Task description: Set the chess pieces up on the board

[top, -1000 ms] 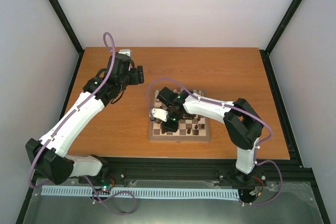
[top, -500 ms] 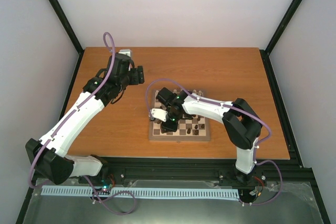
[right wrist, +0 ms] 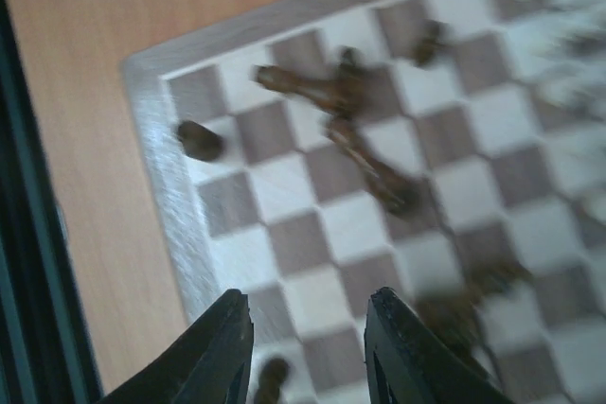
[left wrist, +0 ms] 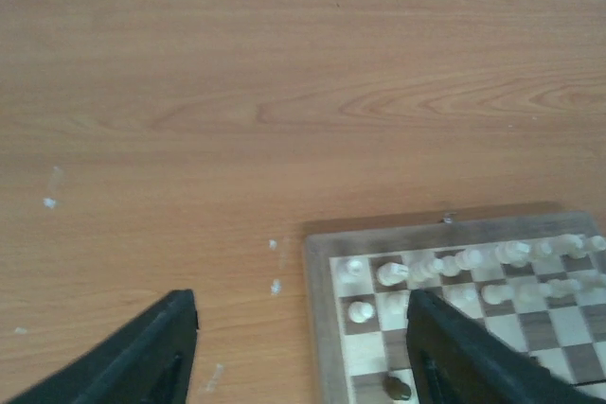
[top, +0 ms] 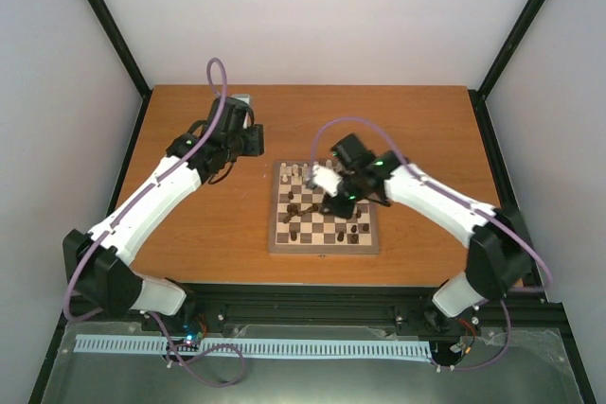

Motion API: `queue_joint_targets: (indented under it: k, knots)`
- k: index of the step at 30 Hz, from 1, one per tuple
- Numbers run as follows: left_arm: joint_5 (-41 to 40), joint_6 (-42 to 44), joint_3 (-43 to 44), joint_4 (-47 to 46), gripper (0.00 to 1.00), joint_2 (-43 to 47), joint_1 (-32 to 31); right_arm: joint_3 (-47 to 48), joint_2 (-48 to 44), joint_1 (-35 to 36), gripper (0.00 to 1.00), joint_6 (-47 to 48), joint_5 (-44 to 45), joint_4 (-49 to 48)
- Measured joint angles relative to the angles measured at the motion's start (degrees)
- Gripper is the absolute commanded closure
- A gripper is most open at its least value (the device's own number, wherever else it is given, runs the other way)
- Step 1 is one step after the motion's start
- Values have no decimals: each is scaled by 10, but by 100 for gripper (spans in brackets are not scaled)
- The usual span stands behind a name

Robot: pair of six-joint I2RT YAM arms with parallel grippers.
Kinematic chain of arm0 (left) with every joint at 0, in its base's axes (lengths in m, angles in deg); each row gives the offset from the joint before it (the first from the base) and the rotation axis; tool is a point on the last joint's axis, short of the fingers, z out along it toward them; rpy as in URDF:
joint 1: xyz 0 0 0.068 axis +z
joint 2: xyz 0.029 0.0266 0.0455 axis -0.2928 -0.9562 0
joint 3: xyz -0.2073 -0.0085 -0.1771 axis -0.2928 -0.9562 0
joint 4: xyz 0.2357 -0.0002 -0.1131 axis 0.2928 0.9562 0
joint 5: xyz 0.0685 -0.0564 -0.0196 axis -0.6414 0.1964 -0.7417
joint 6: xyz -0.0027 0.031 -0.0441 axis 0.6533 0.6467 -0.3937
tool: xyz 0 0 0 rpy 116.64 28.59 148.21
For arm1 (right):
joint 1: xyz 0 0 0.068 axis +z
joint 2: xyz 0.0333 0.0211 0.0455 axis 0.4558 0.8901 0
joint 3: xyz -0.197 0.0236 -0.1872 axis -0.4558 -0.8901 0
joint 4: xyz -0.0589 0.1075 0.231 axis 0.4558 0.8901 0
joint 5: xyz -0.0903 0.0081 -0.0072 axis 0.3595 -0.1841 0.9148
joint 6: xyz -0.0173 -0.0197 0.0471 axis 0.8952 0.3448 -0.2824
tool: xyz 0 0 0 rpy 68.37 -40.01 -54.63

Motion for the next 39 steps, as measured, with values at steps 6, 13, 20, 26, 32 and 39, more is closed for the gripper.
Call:
queue_joint_targets:
  k: [6,13,20,26,32,39]
  knots:
    - [49,3,15,27,50,-70,-4,-79,-137,-128,65,-2,-17,-14]
    - [82,7,95,100,61,-210,-51,-184,-268,-171,61,-2,-28,-21]
    - [97,21,110,147,74,-291,-106,-199,-287,-179,61,-2,-25,-37]
    - [99,26,118,165,72,-320,-113,-199,-276,-179,61,0,-25,-40]
    - [91,27,122,172,71,-326,-113,-199,-275,-179,61,2,-24,-40]
    - [92,27,123,172,70,-338,-113,-199,-270,-179,60,3,-24,-40]
